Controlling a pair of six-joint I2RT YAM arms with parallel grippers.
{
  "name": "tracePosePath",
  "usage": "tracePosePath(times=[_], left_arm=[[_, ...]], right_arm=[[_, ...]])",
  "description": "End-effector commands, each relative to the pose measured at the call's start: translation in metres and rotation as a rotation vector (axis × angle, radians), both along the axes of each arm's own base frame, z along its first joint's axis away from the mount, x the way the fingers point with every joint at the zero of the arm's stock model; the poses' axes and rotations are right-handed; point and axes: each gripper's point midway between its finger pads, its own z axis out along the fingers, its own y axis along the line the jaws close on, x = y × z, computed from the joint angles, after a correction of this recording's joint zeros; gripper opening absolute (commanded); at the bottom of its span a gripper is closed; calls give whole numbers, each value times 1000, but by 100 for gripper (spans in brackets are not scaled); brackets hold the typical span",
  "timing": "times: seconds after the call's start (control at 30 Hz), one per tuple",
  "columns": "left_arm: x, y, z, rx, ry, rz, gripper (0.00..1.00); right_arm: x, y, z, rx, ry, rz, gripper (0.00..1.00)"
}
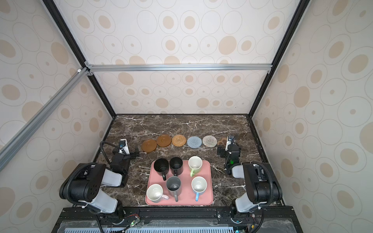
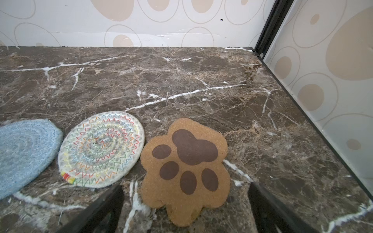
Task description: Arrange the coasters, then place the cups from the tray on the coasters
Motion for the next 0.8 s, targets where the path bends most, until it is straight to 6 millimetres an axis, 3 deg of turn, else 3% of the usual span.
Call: tracePosePath(times=[0.0,0.77], left_arm=[[1,3,8,-8,-33,8,100],[1,3,7,-9,-31,9,100]], right_arm=[[2,0,3,-13,-7,1,100],[3,0,2,-14,-4,1,100]])
